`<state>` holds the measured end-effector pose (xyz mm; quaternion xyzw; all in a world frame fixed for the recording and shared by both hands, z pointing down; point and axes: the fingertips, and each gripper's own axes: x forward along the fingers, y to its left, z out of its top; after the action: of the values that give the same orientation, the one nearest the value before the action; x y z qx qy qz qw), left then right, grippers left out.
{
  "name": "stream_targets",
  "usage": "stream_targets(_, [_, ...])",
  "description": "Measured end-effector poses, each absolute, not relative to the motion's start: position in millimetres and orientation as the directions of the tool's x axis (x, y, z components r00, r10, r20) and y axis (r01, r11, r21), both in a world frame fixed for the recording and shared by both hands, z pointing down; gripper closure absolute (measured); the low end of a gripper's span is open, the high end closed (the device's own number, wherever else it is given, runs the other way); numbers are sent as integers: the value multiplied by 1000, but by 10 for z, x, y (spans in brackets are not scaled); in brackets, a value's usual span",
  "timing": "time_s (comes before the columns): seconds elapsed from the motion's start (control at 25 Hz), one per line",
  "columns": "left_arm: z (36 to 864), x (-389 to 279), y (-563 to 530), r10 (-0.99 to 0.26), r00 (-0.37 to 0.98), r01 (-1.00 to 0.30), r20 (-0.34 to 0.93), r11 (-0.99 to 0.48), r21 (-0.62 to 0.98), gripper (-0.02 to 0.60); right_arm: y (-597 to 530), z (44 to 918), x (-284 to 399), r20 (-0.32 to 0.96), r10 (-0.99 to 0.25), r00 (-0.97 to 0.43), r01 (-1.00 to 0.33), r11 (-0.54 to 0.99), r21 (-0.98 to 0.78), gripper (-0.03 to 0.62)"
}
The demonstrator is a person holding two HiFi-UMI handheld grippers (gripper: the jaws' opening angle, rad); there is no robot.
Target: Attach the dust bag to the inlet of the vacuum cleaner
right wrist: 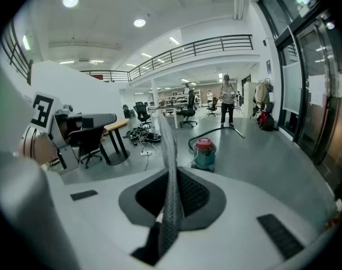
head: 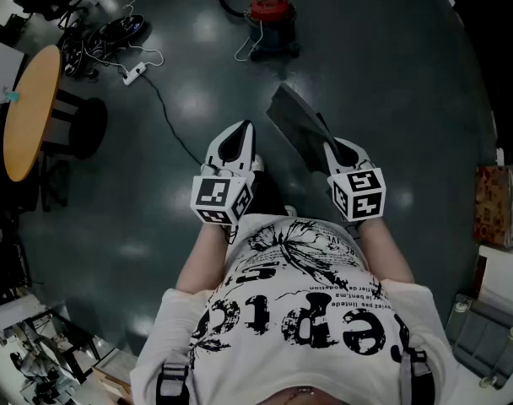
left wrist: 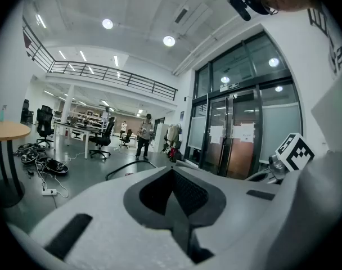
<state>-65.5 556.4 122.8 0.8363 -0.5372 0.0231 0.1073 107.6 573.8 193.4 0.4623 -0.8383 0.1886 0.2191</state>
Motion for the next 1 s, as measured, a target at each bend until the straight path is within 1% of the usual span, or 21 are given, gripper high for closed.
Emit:
stream_targets(0.2, [1333, -809, 5110, -891, 425, -902, 158, -402, 159, 578, 5281, 2045, 967, 548, -693, -469, -864, 488, -123, 568])
stream_targets(0.4, [1459, -1011, 4363, -880, 445, -892, 165, -420, 166, 578, 4640, 2166, 786, 562, -696, -447, -880, 456, -135, 568])
stream_targets(0.6, [1518, -1204, 3263, -862, 477, -872, 171, -440, 215, 578, 3738, 2263, 616, 603, -682, -415, -895, 426, -134, 568])
stream_targets(0.76, [1556, -1386, 2305, -838, 507, -855, 199, -461, 236, 578, 2903, 2257, 492, 626, -679, -383, -911, 392, -132, 568])
stream_targets(1.0, [1414, -1755, 951, -815, 535, -842, 223, -490, 226, 578, 1834, 2021, 238, 629, -691, -357, -925, 355, -134, 568])
